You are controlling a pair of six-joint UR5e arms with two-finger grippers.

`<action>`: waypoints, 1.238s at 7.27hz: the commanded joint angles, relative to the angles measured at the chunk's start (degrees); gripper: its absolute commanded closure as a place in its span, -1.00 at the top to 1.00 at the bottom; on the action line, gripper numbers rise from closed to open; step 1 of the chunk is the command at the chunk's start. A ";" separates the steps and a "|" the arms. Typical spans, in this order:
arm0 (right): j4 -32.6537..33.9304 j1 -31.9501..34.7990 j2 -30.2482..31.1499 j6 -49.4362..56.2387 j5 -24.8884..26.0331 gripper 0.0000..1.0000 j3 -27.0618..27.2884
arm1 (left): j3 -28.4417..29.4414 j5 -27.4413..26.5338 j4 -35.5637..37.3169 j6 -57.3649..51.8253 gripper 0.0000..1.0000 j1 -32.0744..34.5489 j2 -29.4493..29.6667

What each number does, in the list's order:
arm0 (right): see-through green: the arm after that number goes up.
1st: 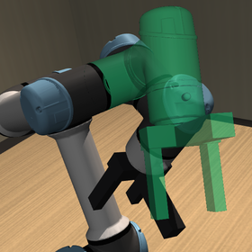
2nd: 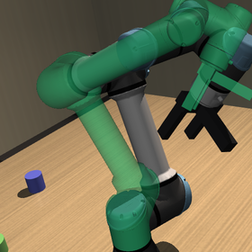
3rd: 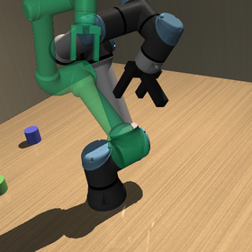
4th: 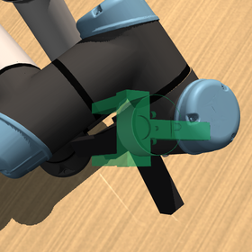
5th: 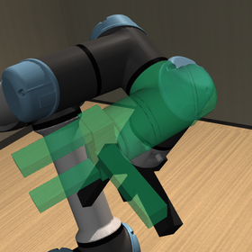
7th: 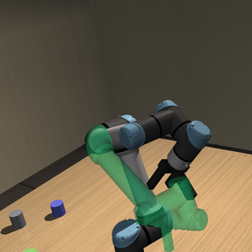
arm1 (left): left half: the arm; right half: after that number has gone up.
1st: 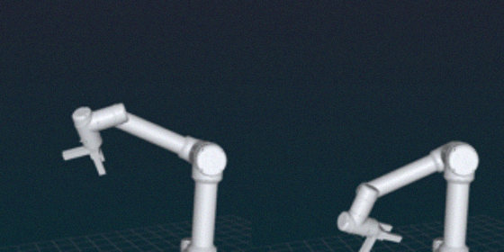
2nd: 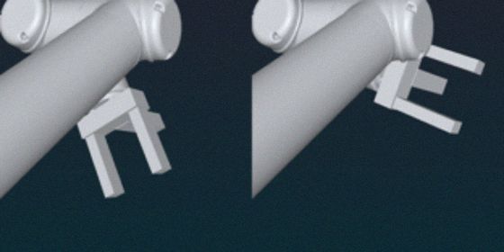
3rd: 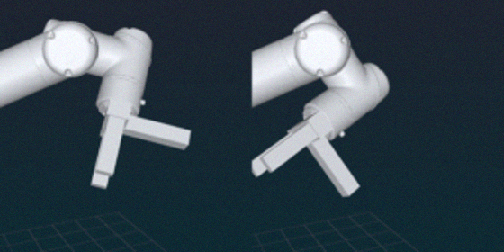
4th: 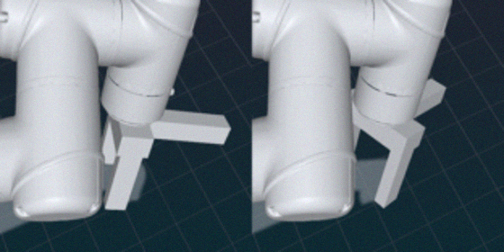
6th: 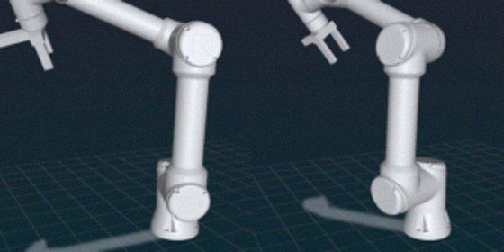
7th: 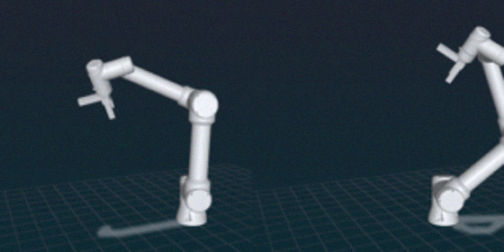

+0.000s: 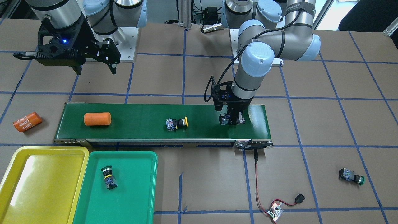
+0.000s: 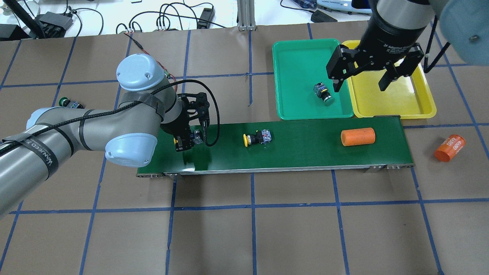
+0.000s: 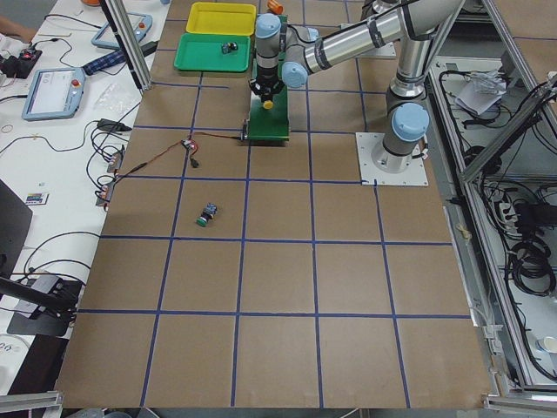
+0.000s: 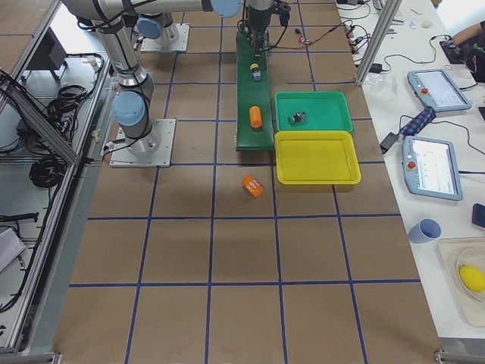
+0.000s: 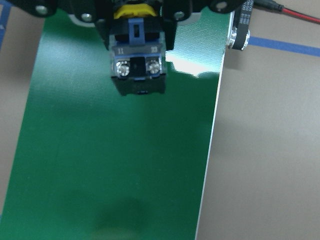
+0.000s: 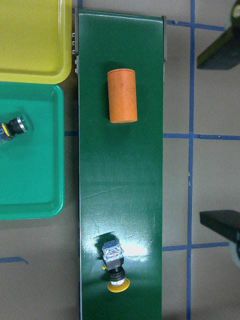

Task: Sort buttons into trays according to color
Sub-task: 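Carry the yellow-capped switch onto the belt and open the left gripper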

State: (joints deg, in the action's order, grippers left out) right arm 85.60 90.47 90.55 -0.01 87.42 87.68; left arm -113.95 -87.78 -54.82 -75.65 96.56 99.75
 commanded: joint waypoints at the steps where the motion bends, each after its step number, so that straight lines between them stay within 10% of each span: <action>1: -0.08 -0.38 0.06 0.10 0.04 1.00 -0.14 | -2.49 -0.20 0.59 -0.64 -0.35 0.12 -0.35; 2: 0.09 -0.47 -0.03 0.10 0.21 1.00 -0.14 | -2.94 -0.20 0.68 0.23 0.99 0.12 -0.35; 9: 0.45 -0.29 0.32 2.47 1.18 1.00 -0.14 | 7.23 -1.17 0.50 9.91 1.00 -14.87 3.32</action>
State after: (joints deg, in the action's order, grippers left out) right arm 86.05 90.19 90.72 2.42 88.59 87.58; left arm -109.02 -89.32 -54.55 -67.63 86.28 101.16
